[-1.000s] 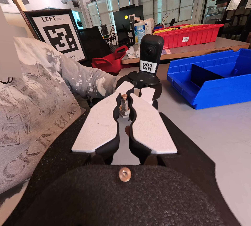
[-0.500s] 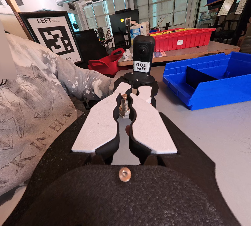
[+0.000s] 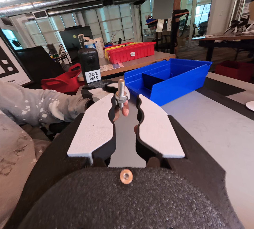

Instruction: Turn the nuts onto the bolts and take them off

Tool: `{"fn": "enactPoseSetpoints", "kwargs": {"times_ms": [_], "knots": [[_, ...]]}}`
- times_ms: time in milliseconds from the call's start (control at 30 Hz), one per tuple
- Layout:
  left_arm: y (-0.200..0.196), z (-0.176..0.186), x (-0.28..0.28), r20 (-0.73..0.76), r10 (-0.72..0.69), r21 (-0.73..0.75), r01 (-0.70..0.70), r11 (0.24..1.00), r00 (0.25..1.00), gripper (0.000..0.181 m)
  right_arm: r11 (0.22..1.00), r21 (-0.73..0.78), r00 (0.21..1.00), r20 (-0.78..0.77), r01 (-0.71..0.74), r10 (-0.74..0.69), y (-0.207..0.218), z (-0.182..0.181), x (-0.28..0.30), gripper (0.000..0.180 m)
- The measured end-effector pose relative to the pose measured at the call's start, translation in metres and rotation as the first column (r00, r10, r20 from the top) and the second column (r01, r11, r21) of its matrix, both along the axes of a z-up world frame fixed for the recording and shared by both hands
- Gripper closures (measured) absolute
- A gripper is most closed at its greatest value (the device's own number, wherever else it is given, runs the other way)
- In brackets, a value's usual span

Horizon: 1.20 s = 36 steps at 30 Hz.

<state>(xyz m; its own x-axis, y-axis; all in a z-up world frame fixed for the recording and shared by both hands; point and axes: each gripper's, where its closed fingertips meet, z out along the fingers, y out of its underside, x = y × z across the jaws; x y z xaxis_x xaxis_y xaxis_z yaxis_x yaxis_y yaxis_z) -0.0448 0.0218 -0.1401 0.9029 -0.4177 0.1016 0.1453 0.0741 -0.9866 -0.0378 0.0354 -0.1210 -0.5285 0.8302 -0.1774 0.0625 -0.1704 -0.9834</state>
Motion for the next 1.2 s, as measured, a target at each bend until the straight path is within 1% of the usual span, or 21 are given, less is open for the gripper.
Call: {"fn": "enactPoseSetpoints", "kwargs": {"times_ms": [67,167,200,267,433,533,733,1067,1200], "knots": [[0.001,0.001,-0.003,-0.006,0.046,0.017,-0.045,0.999,0.999,0.163,1.0,-0.001,1.0,0.015,0.007,-0.006,-0.005,-0.004,-0.004,0.147],[0.001,0.002,0.003,-0.01,0.053,0.04,-0.053,0.998,0.999,0.162,1.0,-0.011,0.999,0.035,0.022,-0.021,-0.01,-0.009,-0.009,0.146],[0.001,0.003,0.006,-0.015,0.052,0.045,-0.051,0.998,0.999,0.162,1.0,-0.022,0.999,0.036,0.009,-0.008,-0.012,-0.009,-0.009,0.147],[0.0,0.004,0.008,-0.013,0.05,0.057,-0.049,0.997,0.999,0.162,0.999,-0.038,0.999,0.025,-0.025,0.026,-0.017,-0.006,-0.005,0.154],[0.0,0.001,0.013,-0.014,0.016,0.046,-0.016,0.999,1.0,0.162,0.998,0.053,1.0,0.019,-0.025,0.024,-0.023,-0.009,-0.003,0.162],[0.001,-0.002,0.014,-0.008,-0.004,0.026,0.004,1.0,1.0,0.162,0.996,0.085,0.999,0.032,-0.031,0.029,-0.022,-0.012,-0.002,0.162],[0.004,-0.013,0.019,0.019,-0.058,-0.045,0.059,0.997,0.998,0.163,0.977,0.21,0.999,0.038,-0.025,0.018,-0.021,-0.02,0.0,0.162],[0.0,-0.005,0.016,0.021,-0.034,-0.007,0.034,0.999,0.999,0.163,0.995,0.101,1.0,0.006,-0.028,0.027,-0.022,-0.013,-0.001,0.162],[-0.001,-0.002,0.017,0.034,-0.057,-0.004,0.057,0.998,0.998,0.163,0.996,0.088,1.0,-0.008,-0.027,0.028,-0.023,-0.009,-0.001,0.162]]}}
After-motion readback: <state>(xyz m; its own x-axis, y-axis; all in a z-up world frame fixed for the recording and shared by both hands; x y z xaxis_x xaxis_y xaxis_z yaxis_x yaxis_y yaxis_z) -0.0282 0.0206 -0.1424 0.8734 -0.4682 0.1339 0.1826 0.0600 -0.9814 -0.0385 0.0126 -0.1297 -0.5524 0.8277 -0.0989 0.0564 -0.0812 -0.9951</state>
